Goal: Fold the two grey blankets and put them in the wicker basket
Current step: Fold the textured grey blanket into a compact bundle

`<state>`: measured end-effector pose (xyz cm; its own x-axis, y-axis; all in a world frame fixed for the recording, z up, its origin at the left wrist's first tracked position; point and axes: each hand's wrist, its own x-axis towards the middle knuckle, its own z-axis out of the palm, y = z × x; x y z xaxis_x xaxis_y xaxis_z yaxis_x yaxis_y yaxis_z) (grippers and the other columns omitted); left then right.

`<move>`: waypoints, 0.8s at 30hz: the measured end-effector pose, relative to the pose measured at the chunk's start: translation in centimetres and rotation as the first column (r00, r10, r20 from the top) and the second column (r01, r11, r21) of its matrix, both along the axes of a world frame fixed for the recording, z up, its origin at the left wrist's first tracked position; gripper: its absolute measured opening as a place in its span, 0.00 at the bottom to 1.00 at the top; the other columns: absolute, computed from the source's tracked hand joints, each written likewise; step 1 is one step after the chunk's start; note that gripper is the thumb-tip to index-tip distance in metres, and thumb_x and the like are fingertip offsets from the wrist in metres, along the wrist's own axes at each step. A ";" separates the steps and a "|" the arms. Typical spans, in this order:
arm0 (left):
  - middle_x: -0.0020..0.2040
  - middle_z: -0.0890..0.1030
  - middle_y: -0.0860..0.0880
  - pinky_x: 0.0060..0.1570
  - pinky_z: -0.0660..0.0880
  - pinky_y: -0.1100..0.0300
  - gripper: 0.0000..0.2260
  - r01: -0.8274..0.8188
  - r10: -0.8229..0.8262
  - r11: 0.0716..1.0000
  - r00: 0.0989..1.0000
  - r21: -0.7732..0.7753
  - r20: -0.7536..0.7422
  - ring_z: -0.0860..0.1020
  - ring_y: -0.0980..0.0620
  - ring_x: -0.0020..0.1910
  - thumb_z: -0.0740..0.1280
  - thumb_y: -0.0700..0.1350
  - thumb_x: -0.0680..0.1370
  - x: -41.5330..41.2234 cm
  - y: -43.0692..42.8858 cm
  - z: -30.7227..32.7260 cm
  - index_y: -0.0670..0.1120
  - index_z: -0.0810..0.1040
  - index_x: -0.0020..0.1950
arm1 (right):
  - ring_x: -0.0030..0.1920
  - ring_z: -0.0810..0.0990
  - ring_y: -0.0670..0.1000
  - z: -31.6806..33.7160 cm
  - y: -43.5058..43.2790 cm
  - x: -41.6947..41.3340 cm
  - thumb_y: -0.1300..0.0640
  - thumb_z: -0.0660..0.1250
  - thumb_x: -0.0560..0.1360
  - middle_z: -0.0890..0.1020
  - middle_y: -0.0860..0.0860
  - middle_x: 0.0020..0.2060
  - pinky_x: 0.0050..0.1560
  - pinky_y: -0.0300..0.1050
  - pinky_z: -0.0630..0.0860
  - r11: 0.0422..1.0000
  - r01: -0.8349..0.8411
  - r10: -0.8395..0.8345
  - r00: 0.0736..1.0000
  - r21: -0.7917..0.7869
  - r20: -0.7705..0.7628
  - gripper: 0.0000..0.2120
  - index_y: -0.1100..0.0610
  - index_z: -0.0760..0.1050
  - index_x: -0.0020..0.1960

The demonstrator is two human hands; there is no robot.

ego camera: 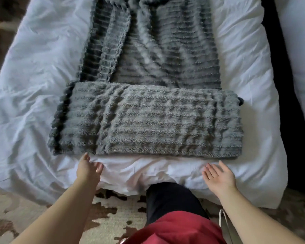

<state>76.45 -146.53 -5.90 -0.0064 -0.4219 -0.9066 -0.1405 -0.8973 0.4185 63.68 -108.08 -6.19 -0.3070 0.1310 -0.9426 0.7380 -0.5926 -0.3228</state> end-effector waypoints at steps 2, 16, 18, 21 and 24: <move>0.47 0.75 0.49 0.42 0.73 0.62 0.20 0.040 -0.039 0.999 0.999 -0.037 0.027 0.74 0.55 0.42 0.63 0.56 0.79 -2.7 -0.6 -0.4 0.48 0.72 0.66 | 0.69 0.69 0.57 -0.9 -1.4 -2.8 0.48 0.63 0.78 0.70 0.57 0.66 0.69 0.53 0.65 1.000 0.012 -0.012 1.000 -0.001 0.005 0.28 0.59 0.62 0.73; 0.62 0.80 0.44 0.66 0.70 0.49 0.27 -0.084 0.080 0.996 0.803 0.020 -0.590 0.77 0.44 0.63 0.61 0.46 0.67 -21.5 -8.7 11.8 0.45 0.75 0.67 | 0.57 0.80 0.56 10.3 -11.3 -25.1 0.46 0.58 0.77 0.83 0.53 0.53 0.54 0.53 0.77 0.996 0.006 -0.030 0.959 -0.086 -0.282 0.16 0.51 0.79 0.58; 0.66 0.77 0.45 0.69 0.68 0.49 0.29 -0.075 0.034 0.997 0.735 -0.032 -0.678 0.74 0.45 0.66 0.61 0.46 0.68 -24.1 -10.0 17.3 0.45 0.74 0.69 | 0.57 0.79 0.56 16.5 -12.8 -28.6 0.45 0.58 0.77 0.83 0.52 0.54 0.54 0.52 0.77 0.996 -0.020 -0.018 0.914 -0.089 -0.405 0.16 0.49 0.78 0.58; 0.66 0.77 0.44 0.68 0.69 0.49 0.27 -0.085 -0.028 0.991 0.599 -0.099 -0.800 0.75 0.44 0.65 0.60 0.48 0.71 -25.7 -11.0 24.2 0.45 0.73 0.70 | 0.54 0.80 0.55 24.4 -13.8 -30.6 0.44 0.59 0.75 0.84 0.51 0.50 0.51 0.49 0.78 0.993 -0.045 -0.024 0.826 -0.109 -0.564 0.16 0.49 0.79 0.55; 0.63 0.79 0.44 0.65 0.71 0.47 0.23 -0.096 -0.072 0.985 0.513 -0.141 -0.855 0.77 0.43 0.63 0.58 0.50 0.75 -24.1 -10.9 28.7 0.46 0.75 0.68 | 0.54 0.82 0.55 29.0 -13.4 -29.2 0.45 0.57 0.76 0.85 0.52 0.50 0.52 0.50 0.80 0.985 -0.049 -0.074 0.740 -0.163 -0.668 0.18 0.50 0.78 0.59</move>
